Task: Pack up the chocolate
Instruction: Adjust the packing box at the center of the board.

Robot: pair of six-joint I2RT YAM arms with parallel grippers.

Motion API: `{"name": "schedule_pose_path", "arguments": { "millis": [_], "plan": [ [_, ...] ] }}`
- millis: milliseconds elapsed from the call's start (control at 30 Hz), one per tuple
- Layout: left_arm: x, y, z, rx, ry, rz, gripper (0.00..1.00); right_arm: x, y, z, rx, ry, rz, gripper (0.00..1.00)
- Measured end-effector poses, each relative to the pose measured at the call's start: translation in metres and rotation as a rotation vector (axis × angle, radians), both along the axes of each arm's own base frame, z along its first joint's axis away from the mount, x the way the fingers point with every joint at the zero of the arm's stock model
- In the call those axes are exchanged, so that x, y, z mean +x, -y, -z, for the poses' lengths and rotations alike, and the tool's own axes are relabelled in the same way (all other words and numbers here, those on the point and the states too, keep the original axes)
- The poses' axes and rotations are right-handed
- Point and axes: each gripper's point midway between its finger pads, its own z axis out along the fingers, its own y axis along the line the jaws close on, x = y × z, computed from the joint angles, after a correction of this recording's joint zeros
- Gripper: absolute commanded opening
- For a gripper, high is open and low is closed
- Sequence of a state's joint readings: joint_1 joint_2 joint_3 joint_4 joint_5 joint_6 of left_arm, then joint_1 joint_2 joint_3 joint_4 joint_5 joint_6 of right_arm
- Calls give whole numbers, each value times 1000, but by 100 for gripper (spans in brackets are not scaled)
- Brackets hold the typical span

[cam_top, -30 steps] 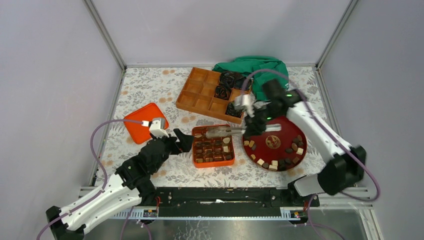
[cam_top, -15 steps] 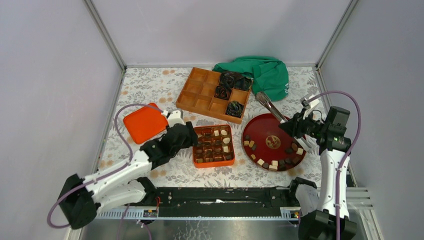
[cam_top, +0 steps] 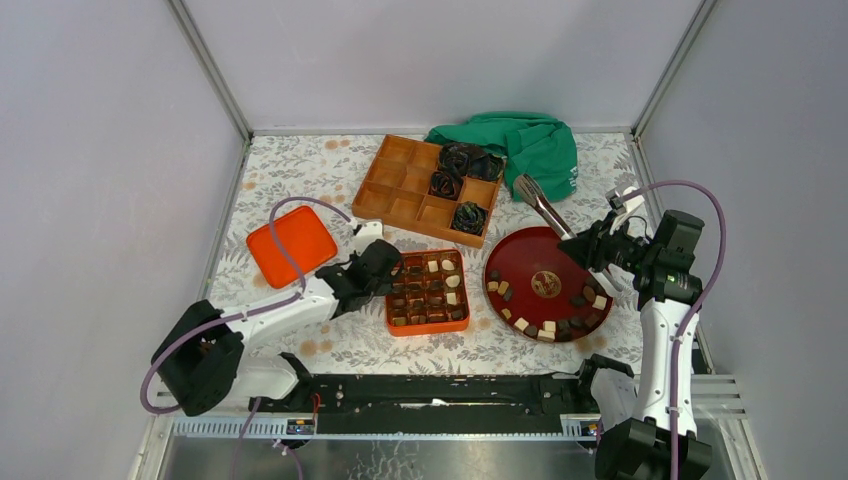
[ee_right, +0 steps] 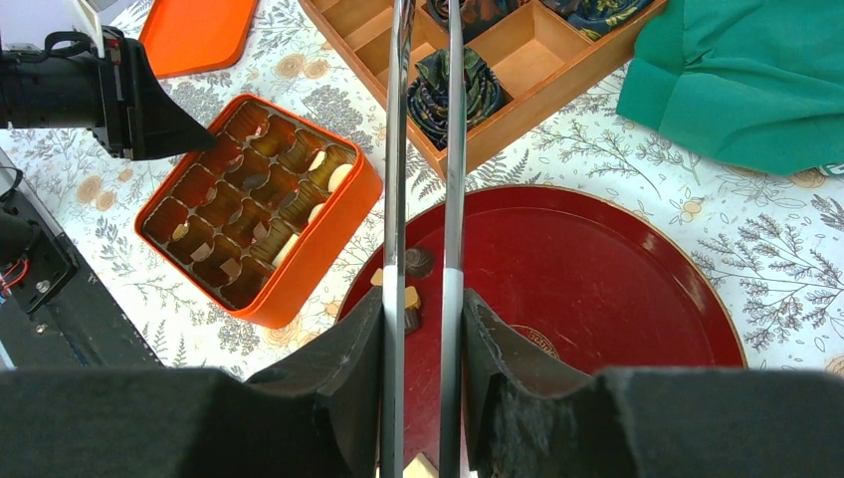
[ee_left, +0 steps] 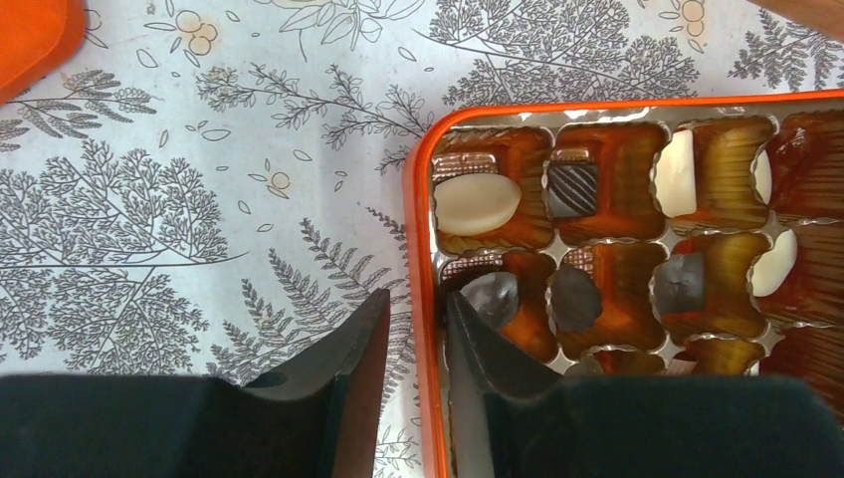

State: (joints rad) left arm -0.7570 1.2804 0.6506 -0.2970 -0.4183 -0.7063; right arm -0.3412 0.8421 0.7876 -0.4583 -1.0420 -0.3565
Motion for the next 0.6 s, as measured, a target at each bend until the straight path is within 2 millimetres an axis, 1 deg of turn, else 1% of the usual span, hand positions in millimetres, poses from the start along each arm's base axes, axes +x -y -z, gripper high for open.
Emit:
{"name": "schedule_pose_path", "arguments": {
  "millis": [133,200,300,367,400,500,600],
  "plan": [
    [2,3,1,-7,-3,8,25,0,0,0,2,-2,0,35],
    [3,5,2,-14,-6,12,24,0,0,0,3,-2,0,35],
    [2,7,5,-18,-17,20,26,-1,-1,-1,7,0,-7,34],
    [1,8,7,-18,-26,24,34,-2,-2,-1,11,1,-13,34],
    [1,9,7,-21,-29,27,35,-2,-3,-1,12,1,-14,35],
    [0,10,7,-35,-34,31,34,-2,-3,-2,15,2,-18,35],
    [1,12,6,-43,-32,33,30,-2,-3,-2,16,2,-19,34]
  ]
}}
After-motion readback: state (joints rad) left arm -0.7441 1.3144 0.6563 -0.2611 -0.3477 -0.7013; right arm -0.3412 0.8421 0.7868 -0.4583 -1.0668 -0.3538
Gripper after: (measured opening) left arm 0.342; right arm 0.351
